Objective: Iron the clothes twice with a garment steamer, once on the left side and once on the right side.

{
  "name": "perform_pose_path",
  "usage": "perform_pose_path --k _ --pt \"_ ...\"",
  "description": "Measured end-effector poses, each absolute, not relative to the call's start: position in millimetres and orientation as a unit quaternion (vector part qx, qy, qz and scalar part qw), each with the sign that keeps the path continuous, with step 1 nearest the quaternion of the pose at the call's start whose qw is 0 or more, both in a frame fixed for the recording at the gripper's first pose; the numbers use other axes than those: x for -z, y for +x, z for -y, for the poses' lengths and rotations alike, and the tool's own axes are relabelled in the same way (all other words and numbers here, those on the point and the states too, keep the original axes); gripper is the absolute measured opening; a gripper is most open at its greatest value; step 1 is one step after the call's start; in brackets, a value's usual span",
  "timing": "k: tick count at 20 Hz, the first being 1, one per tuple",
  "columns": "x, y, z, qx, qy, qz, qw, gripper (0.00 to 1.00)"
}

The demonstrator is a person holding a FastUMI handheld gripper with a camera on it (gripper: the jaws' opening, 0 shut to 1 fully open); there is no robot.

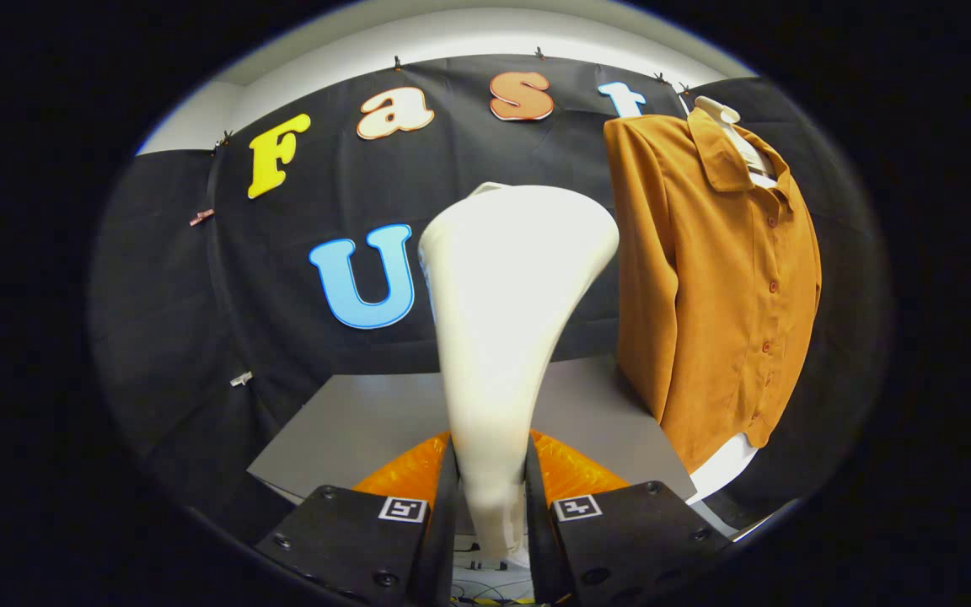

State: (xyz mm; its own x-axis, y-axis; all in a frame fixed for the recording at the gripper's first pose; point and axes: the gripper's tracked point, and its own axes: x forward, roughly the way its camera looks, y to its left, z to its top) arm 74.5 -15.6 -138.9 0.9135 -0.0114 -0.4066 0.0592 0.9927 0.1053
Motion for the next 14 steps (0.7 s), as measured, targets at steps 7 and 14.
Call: perform_pose_path --k 7,14 --pt "92 18 23 0.058 0.046 -0.151 0.986 0.4" --pt "80 -16 96 0.131 0.051 -0.137 0.981 0.39"
